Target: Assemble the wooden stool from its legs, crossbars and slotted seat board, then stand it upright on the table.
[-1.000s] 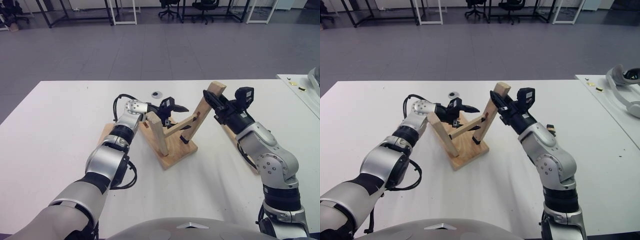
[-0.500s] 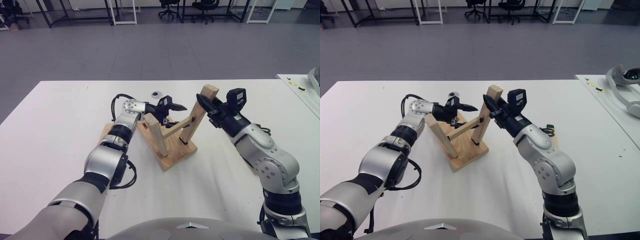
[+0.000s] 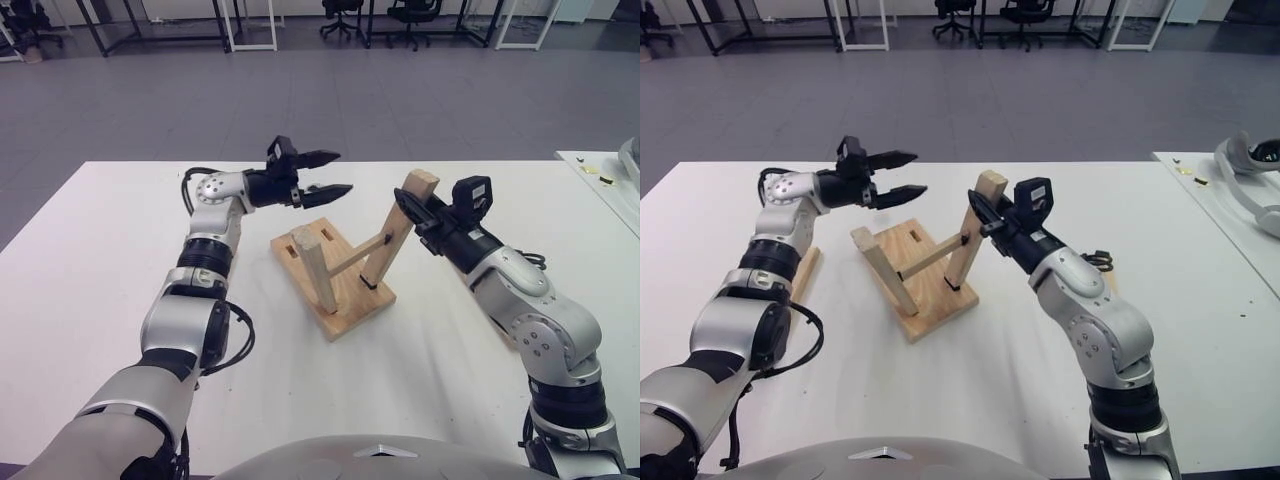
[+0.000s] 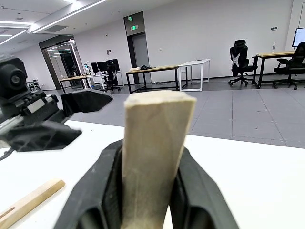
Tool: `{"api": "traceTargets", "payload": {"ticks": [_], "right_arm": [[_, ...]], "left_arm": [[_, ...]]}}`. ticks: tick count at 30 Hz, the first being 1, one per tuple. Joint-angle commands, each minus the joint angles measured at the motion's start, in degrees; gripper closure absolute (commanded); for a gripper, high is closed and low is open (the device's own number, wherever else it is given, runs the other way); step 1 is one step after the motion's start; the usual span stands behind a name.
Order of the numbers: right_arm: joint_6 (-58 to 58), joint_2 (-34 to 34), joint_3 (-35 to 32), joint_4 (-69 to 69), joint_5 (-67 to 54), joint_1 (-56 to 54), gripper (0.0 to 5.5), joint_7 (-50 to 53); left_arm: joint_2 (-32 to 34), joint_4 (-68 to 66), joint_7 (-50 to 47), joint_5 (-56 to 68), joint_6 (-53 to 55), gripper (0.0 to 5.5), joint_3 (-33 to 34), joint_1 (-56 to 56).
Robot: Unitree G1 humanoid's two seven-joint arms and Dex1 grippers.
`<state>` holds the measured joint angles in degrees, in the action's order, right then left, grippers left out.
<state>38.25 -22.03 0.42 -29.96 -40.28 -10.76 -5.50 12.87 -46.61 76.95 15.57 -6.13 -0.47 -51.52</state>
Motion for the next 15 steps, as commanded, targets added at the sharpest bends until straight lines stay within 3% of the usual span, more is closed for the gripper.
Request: {"api": "traceTargets", "payload": {"ticks": [1, 7, 15], "right_arm": [[5.3, -2.3, 2.7, 4.3, 4.5, 2.3, 4.45, -0.1], [5.2, -2.4, 3.9, 5.0, 5.5, 2.3, 4.45, -0.3], [5.1, -2.8, 4.6, 4.3, 6.2, 2.3, 4.42, -1.3]], "left_arm": [[-1.3, 2.3, 4.3, -0.3, 5.1, 1.75, -3.6, 0.4], [-2.2, 1.8, 6.4, -1.2, 8.0, 1.75, -6.7, 0.4], [-4.2, -8.9, 3.6, -7.7, 0.7, 1.75, -10.8, -0.9]]}}
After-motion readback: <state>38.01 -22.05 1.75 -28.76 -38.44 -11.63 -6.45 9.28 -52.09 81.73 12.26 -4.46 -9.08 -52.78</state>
